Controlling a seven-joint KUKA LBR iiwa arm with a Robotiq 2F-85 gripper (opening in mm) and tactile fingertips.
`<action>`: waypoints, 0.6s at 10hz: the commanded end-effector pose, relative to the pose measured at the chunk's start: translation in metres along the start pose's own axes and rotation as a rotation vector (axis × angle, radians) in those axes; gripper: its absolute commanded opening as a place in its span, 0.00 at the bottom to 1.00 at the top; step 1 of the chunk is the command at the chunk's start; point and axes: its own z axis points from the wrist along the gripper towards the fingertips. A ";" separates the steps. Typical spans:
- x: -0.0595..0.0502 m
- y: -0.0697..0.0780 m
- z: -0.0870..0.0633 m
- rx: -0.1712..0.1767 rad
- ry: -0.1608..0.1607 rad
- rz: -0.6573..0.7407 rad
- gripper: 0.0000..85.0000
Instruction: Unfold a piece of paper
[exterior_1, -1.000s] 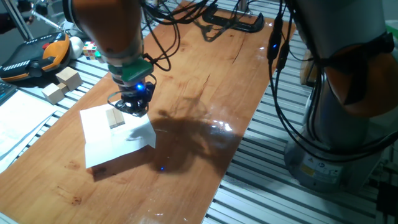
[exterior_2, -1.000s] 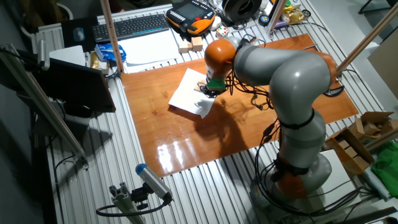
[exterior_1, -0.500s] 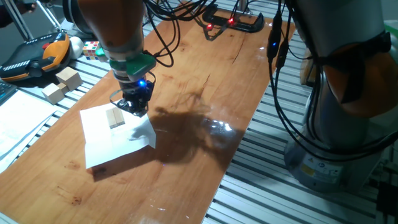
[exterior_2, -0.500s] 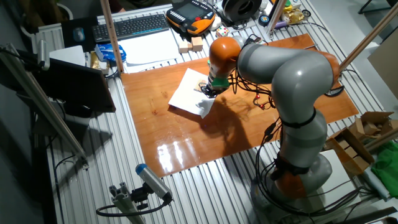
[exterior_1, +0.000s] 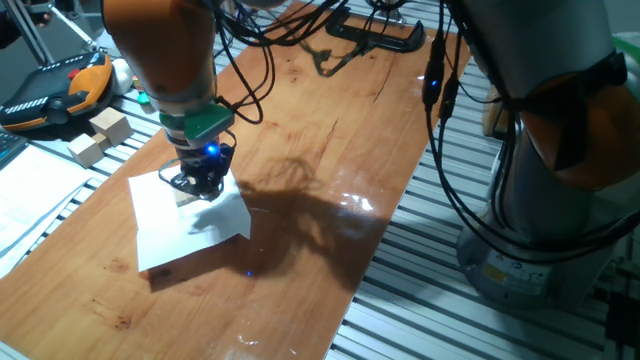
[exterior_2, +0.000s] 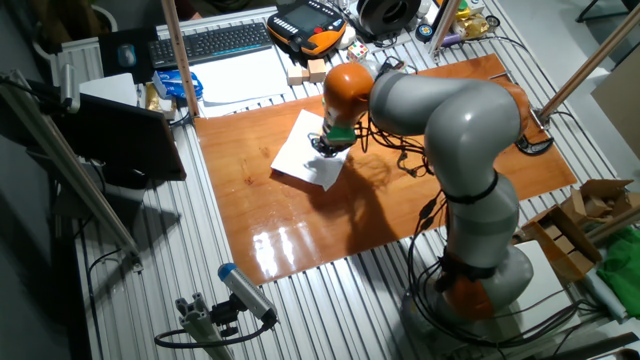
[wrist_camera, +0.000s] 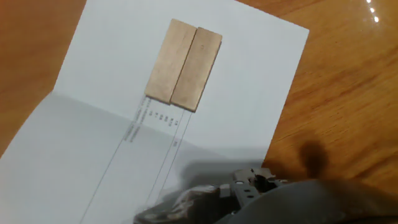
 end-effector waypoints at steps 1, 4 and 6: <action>-0.003 0.004 0.009 -0.005 -0.011 0.004 0.02; -0.005 0.009 0.021 -0.011 -0.022 0.021 0.02; -0.003 0.014 0.022 -0.007 -0.024 0.030 0.02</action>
